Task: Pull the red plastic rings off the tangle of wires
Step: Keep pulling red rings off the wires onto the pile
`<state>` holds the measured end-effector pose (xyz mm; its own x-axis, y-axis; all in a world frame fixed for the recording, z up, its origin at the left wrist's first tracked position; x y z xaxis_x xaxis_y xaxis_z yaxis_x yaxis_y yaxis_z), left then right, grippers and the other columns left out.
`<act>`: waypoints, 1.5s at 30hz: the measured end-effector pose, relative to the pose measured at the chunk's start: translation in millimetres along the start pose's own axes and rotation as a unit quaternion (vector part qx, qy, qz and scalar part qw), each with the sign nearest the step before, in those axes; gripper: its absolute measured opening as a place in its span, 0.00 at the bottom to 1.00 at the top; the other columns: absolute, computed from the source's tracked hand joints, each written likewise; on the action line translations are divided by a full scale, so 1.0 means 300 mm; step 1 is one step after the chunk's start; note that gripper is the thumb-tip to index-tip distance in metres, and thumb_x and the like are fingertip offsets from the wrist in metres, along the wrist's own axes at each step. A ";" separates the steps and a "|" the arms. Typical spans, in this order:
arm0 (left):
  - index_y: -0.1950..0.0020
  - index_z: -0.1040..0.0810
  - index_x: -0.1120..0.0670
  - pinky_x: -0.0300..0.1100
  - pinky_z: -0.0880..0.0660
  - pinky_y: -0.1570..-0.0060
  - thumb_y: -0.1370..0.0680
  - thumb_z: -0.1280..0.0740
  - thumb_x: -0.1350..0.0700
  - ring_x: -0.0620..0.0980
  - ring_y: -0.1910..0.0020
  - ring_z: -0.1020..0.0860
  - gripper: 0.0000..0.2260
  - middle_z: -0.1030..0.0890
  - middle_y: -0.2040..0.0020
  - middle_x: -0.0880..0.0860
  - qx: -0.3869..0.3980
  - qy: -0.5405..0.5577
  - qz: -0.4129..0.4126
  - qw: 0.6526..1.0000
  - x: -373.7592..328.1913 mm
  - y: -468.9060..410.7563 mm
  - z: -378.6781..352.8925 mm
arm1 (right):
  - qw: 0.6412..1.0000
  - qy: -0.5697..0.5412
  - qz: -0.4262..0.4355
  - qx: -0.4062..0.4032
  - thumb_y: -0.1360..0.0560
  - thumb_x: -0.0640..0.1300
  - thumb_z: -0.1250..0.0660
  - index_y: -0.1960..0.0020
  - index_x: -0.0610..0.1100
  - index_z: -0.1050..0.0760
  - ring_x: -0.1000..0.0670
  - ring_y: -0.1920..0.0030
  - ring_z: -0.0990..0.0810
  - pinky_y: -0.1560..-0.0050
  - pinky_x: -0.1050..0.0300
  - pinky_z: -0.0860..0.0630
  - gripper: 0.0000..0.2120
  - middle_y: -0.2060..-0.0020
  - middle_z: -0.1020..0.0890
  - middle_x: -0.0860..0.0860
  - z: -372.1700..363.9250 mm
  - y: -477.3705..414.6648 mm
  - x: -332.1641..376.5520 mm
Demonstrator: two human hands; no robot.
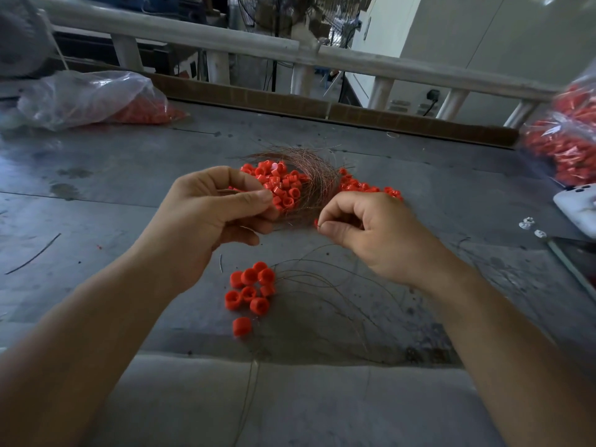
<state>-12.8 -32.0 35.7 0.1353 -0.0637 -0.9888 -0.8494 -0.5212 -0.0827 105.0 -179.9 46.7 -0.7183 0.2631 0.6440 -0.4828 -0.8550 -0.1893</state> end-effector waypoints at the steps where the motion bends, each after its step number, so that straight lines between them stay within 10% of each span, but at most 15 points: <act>1: 0.63 0.21 0.58 0.34 0.26 0.76 0.39 0.29 0.60 0.46 0.74 0.22 0.07 0.18 0.69 0.55 0.002 -0.029 0.015 0.999 -0.001 -0.001 0.006 | 1.000 0.005 -0.007 0.009 0.26 0.42 0.33 0.65 0.54 0.28 0.60 0.65 0.26 0.65 0.70 0.30 0.11 0.68 0.23 0.57 -0.002 -0.001 -0.004; 15: 0.70 0.19 0.50 0.35 0.30 0.69 0.31 0.29 0.58 0.44 0.68 0.24 0.08 0.19 0.70 0.48 -0.103 -0.361 0.022 0.927 0.066 -0.049 0.059 | 0.986 0.132 -0.018 0.101 0.27 0.46 0.33 0.56 0.49 0.22 0.59 0.60 0.26 0.61 0.70 0.32 0.02 0.66 0.25 0.60 -0.062 -0.012 -0.041; 22: 0.46 0.20 0.52 0.38 0.34 0.54 0.28 0.32 0.61 0.48 0.53 0.24 0.11 0.21 0.54 0.49 -0.133 -0.477 -0.087 0.865 0.108 -0.092 0.078 | 0.994 0.099 -0.037 0.027 0.28 0.50 0.33 0.59 0.50 0.22 0.61 0.62 0.25 0.59 0.67 0.29 0.05 0.65 0.22 0.59 -0.013 -0.016 -0.041; 45: 0.55 0.16 0.52 0.39 0.30 0.53 0.29 0.29 0.59 0.49 0.54 0.22 0.05 0.16 0.55 0.51 -0.122 -0.510 -0.103 0.845 0.128 -0.120 0.053 | 0.988 0.078 -0.061 -0.117 0.28 0.47 0.31 0.62 0.48 0.21 0.56 0.64 0.23 0.63 0.65 0.30 0.06 0.68 0.21 0.57 0.011 -0.020 -0.058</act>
<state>14.9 -2.0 -1.2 -0.3483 0.7526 -0.5589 -0.7145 -0.5990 -0.3614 122.0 -180.8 38.9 -0.7078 0.4383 0.5540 -0.6593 -0.6914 -0.2954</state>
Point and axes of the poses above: each hand's wrist, its own y-axis away from the middle knuckle, its own z-axis out of the back of the hand, x = y × z, the point moved 1 cm from there along -y, towards the middle knuckle
